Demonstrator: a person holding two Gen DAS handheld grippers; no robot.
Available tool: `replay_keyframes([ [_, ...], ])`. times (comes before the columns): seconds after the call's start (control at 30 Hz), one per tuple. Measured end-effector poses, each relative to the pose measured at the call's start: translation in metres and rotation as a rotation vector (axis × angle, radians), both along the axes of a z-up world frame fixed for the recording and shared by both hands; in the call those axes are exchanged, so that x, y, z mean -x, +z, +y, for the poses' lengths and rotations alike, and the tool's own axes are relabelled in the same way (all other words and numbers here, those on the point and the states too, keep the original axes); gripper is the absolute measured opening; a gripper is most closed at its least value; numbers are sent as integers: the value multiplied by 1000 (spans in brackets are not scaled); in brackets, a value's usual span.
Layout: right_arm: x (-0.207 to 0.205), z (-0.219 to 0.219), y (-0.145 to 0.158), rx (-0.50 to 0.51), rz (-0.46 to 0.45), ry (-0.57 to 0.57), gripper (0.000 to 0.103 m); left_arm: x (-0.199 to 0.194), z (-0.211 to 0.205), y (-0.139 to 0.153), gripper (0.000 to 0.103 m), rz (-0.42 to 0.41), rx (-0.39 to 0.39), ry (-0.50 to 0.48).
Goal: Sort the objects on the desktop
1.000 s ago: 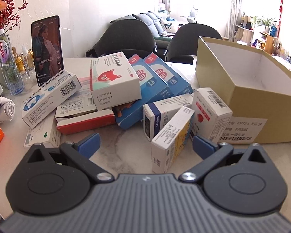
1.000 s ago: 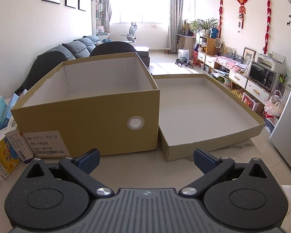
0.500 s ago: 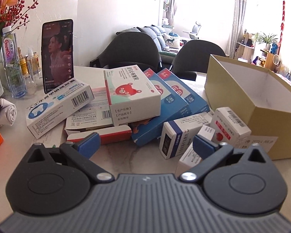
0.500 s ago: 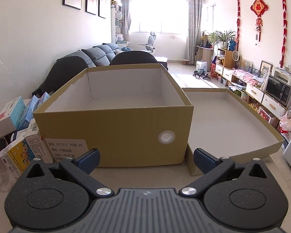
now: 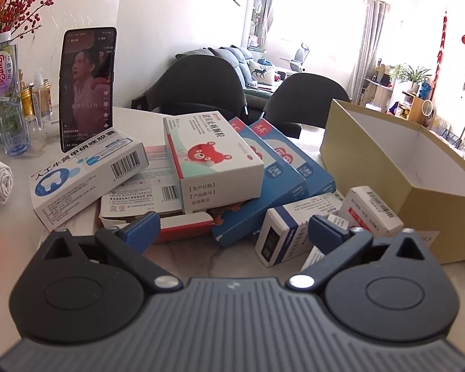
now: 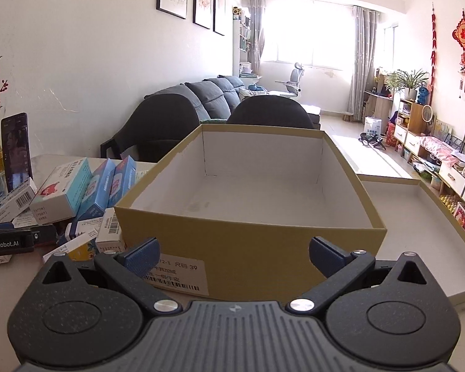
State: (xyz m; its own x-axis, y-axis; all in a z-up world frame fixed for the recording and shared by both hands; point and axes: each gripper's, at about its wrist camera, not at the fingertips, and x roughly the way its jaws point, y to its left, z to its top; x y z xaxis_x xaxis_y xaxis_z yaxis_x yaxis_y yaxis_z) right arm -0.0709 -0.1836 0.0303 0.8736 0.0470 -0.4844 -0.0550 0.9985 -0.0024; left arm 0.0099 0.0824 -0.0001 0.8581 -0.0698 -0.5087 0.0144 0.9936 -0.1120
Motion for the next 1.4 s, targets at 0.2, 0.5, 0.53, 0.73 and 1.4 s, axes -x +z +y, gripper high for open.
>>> replay_keyframes([
  [0.2, -22, 10, 24, 16, -6, 111, 103, -2, 6, 4, 103, -18, -5, -17],
  [0.5, -71, 38, 55, 80, 6, 291, 98, -4, 14, 3, 103, -16, 0, -49],
  [0.53, -78, 40, 57, 84, 16, 307, 97, -4, 15, 3, 103, -18, 1, -53],
  [0.73, -124, 59, 57, 82, 89, 390, 95, -4, 24, 2, 103, -23, 24, -63],
  [1.4, -246, 105, 31, -39, 434, 508, 48, -8, 33, 2, 103, -32, 72, -66],
])
